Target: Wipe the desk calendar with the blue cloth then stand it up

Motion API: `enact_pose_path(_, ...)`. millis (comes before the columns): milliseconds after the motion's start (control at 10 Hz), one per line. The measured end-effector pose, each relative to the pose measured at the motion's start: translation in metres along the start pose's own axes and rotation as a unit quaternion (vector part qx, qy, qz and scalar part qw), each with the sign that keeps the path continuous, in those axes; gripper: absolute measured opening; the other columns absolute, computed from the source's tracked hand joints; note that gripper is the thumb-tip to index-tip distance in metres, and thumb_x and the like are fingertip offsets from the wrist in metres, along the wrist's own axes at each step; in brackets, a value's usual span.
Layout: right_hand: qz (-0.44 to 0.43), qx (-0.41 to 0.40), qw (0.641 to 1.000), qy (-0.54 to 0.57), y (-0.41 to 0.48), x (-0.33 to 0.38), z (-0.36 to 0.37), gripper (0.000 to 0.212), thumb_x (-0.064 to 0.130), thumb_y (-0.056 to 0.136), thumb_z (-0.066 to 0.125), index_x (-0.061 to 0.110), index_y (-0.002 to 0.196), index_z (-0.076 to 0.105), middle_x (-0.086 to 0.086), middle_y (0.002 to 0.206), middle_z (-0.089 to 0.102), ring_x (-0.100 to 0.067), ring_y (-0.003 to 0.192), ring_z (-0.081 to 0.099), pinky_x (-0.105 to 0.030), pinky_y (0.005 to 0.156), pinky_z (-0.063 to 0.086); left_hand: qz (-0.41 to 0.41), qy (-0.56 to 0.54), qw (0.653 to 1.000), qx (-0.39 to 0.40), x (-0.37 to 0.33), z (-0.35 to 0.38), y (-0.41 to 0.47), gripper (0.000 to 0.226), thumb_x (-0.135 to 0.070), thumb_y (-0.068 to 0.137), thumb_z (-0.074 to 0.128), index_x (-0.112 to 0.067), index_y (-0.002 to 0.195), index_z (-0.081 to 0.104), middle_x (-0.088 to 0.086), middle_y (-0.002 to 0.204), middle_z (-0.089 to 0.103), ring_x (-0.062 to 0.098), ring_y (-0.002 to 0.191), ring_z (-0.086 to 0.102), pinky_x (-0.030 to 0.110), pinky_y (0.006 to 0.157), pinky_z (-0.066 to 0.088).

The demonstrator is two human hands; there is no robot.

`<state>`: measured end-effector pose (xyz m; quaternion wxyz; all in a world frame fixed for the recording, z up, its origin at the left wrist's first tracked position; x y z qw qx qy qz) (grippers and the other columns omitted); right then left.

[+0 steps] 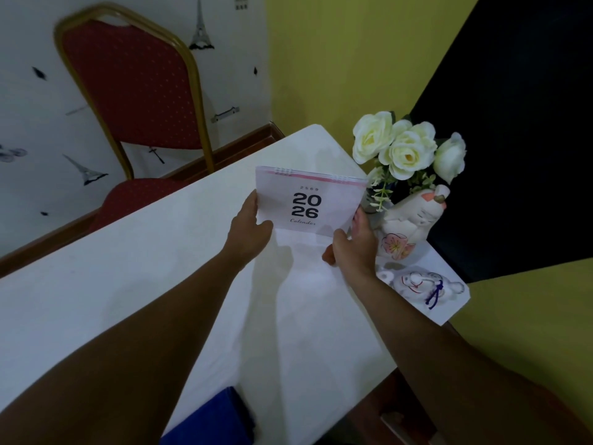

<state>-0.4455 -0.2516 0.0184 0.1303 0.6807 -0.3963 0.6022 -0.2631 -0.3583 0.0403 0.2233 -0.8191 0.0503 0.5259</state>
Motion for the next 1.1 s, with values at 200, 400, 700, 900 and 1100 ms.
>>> enact_pose_path(200,0.009,-0.024,1.000,0.011,0.002,-0.004,0.000,0.075,-0.005,0.082,0.049,0.027,0.150,0.046,-0.001,0.131,0.067,0.006,0.069,0.071,-0.015,0.042,0.051,0.001,0.019,1.000,0.015,-0.005,0.006,0.003,0.072,-0.002,0.087,0.051,-0.033,0.147,0.025,-0.003,0.149,0.043,0.025,0.134,0.042,0.050,0.106,0.039)
enact_pose_path(400,0.011,-0.048,0.999,0.002,-0.003,-0.007,-0.002,0.076,-0.004,0.083,0.052,0.026,0.152,0.043,0.000,0.136,0.064,0.007,0.083,0.070,-0.005,0.049,0.049,0.003,0.035,0.999,0.030,-0.013,0.014,0.015,0.075,-0.002,0.085,0.051,-0.034,0.147,0.025,-0.003,0.148,0.044,0.026,0.133,0.043,0.051,0.104,0.041)
enact_pose_path(700,-0.004,-0.062,0.998,-0.029,-0.010,-0.003,-0.004,0.078,-0.007,0.084,0.053,0.019,0.156,0.037,-0.003,0.144,0.056,0.005,0.106,0.067,-0.010,0.081,0.054,0.018,0.059,0.997,0.037,-0.020,0.020,0.028,0.069,-0.014,0.084,0.056,-0.038,0.142,0.027,-0.006,0.140,0.049,0.019,0.119,0.050,0.050,0.094,0.049)
enact_pose_path(900,-0.008,-0.039,0.998,-0.048,-0.012,-0.004,-0.003,0.084,-0.005,0.085,0.052,0.024,0.160,0.026,-0.009,0.154,0.049,-0.031,0.132,0.056,-0.046,0.106,0.052,0.017,0.076,0.995,0.060,-0.025,0.018,0.024,0.069,-0.035,0.086,0.059,-0.037,0.144,0.022,-0.003,0.146,0.044,0.023,0.124,0.048,0.047,0.093,0.046)
enact_pose_path(1100,-0.018,-0.051,0.998,-0.031,-0.034,0.002,0.000,0.093,-0.006,0.084,0.047,0.030,0.162,0.010,-0.010,0.157,0.046,-0.039,0.126,0.060,-0.052,0.103,0.053,-0.027,0.144,0.988,0.057,-0.017,0.003,0.004,0.087,-0.038,0.090,0.060,-0.025,0.153,0.001,0.003,0.161,0.019,0.033,0.144,0.028,0.054,0.109,0.034)
Point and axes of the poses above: each hand's wrist, its own y-axis towards the middle knuckle, its own z-axis out of the palm, x = y × z, the point moved 3 cm from there along y, towards the middle knuckle
